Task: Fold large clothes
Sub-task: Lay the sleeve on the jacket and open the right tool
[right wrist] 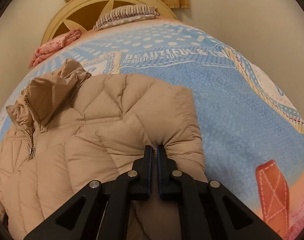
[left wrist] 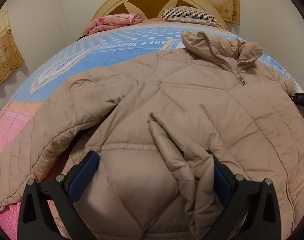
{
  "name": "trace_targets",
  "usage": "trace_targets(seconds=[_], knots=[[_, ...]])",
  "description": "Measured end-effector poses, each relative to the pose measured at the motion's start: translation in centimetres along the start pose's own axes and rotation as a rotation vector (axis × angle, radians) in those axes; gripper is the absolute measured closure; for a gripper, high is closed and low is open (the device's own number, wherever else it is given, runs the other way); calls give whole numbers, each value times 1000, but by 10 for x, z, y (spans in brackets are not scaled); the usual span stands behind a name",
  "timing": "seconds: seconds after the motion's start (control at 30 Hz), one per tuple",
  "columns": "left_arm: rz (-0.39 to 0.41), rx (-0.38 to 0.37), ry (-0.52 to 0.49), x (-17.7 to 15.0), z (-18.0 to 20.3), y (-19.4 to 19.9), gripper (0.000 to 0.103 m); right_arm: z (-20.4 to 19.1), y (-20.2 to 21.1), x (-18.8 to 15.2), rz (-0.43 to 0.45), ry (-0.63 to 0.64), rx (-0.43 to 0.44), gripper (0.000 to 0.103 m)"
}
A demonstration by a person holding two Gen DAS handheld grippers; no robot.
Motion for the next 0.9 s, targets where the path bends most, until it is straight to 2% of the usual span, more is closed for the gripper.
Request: trace_targets(seconds=[0.13,0.23,0.3,0.4,0.47,0.63,0.77,0.9], knots=[[-2,-2,5,0,-1,0,0,1,3,1,-15,20,-4,100],[-4,-5,9,-1,-1,-1,0,0,33,2,-20,15,29,97],[-5,-9,13,-1,-1,-2,0,-7,73,-3,13,44,64,97],[-6,-15,18,-1,-2,-2,0,-25,116,-28,47,103,129,97],[-6,-16,19,-1,-3,-2,0,-38,128,-52,28,128,175,96],[-6,-17,20,-1,-3,-2,0,-68,113,-98,-18,212,168,81],[-7,-15,20,-1,-2,-2,0,-65,94,-107,-50,166,194,80],[-7,-15,20,-1,-2,-3,0,-66,89,-108,-31,170,195,80]])
Point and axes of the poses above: each gripper's, at about its wrist camera, not at the fingertips, and y roughly against the way its jaws point, z to its right, x to its top, the point moved 1 cm from there along -y, roughly the way its jaws point, and after that the axes turned 12 degrees about -x, right-handed, at the moved point
